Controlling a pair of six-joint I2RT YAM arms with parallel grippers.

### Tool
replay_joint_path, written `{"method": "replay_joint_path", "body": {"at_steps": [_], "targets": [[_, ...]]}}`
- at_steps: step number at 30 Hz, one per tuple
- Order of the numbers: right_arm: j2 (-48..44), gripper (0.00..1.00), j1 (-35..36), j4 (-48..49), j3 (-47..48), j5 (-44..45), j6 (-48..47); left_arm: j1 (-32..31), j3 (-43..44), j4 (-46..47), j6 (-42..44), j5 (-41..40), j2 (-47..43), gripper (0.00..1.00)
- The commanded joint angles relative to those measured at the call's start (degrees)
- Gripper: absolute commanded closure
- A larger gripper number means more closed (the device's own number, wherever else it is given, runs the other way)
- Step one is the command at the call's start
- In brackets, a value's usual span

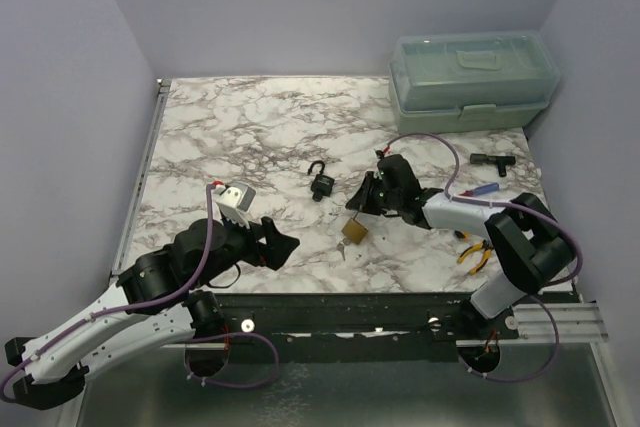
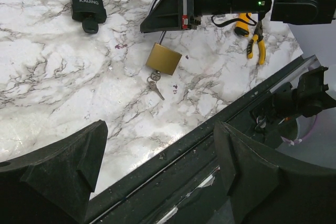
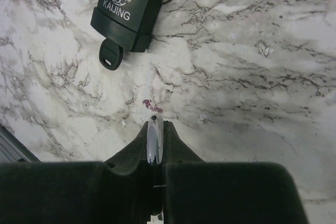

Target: Unlock with the key

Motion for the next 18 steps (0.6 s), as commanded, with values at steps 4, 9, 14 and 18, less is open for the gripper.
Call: {"method": "replay_joint_path", "body": {"at_steps": [4, 9, 14, 18], "targets": [[5.21, 0.76, -2.23, 5.56, 3.80, -4.30, -6.67, 0.23, -0.06, -0.22, 0.82, 0.29, -0.78, 0.12], [5.38, 0.68, -2.98, 3.02, 6.37, -3.26, -8.80, 0.23, -0.18, -0.22, 0.85, 0.05, -1.00, 0.12], [2.05, 0.48, -3.87, -2.54, 9.65, -0.68, -12.34, 0.31, -0.21, -0.24, 0.87, -0.07, -0.80, 0.12], [-3.10, 0.34, -4.02, -10.47, 13.85, 3.05, -16.40, 0.40, -0.18, -0.20, 0.82, -0.45, -0.74, 0.12]]}}
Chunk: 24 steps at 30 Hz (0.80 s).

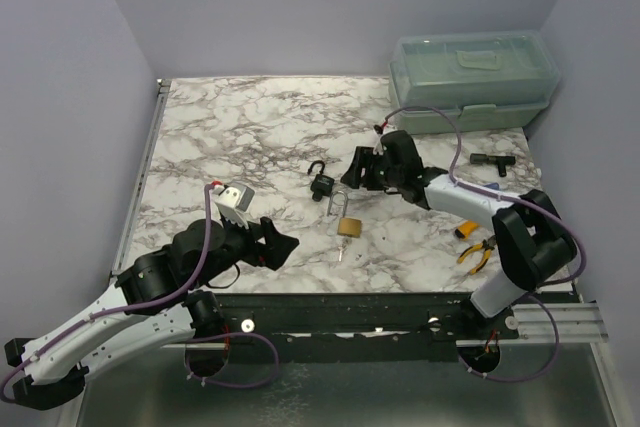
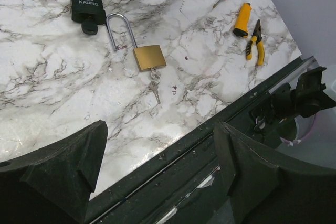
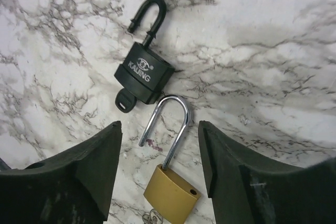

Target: Unlock with the key

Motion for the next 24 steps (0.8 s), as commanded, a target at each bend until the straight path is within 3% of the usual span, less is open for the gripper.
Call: {"method": "replay_joint_path", "body": {"at_steps": [1, 5, 12, 19, 24], "targets": [[-7.76, 0.29, -0.41, -9.64, 5.57, 5.21, -6.16, 0.38, -0.21, -0.19, 0.80, -0.50, -0.29, 0.12], [-17.02, 0.01, -0.41, -15.12, 7.29, 7.66, -6.68, 0.42, -0.27, -0.20, 0.80, -0.99, -0.41, 0.12], [-36.85, 0.00, -0.44, -21.38, 2.76, 11.21, -3.09, 0.64, -0.42, -0.21, 0.70, -2.46, -1.55, 0.11], [-53.58, 0.00, -0.46, -31.84, -1.73, 18.41, 3.04, 0.81, -0.70, -0.24, 0.14, -4.88, -2.34, 0.01], [-65.57, 0.00, -0.41, -32.39, -6.85, 14.22, 3.90, 0.79, -0.72, -0.20, 0.10, -5.19, -2.24, 0.01]]}}
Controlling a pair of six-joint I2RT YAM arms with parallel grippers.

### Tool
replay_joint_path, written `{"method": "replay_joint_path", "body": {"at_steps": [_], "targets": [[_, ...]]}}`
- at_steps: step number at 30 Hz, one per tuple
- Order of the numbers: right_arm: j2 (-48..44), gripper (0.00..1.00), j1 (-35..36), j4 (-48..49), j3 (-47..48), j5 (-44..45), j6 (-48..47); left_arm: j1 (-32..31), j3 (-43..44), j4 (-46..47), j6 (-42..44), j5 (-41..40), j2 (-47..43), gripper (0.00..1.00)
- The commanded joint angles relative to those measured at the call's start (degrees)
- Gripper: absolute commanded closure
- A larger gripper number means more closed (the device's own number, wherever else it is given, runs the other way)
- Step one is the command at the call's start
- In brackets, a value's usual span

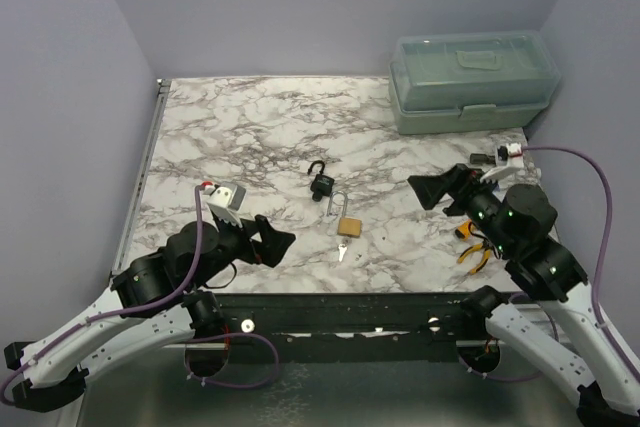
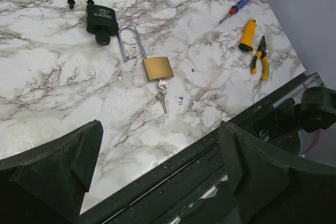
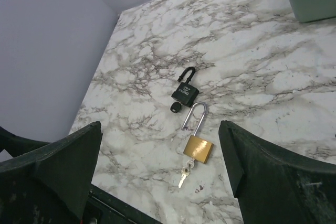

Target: Unlock with the key

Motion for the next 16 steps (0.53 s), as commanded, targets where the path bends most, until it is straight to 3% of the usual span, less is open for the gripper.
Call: {"method": "replay_joint_path", "body": {"at_steps": [1, 9, 13, 16], "targets": [[-8.46, 0.00, -0.37, -3.72, -4.88, -0.90, 2.22, 0.35, -0.65, -0.22, 0.16, -1.96, -0.34, 0.01], [-14.25, 0.00, -0.35, -5.05, -8.53, -2.91, 5.55, 0.36, -0.68, -0.48, 0.19, -1.75, 1.01, 0.01], [-14.95, 0.00, -0.38, -1.74, -9.03, -12.76, 1.38, 0.34, -0.61, -0.58, -0.09, -1.98, 1.80, 0.01], [-14.88, 0.00, -0.37, -2.01, -8.52, -13.40, 1.16, 0.36, -0.62, -0.59, -0.35, -2.63, 2.53, 0.01]]}}
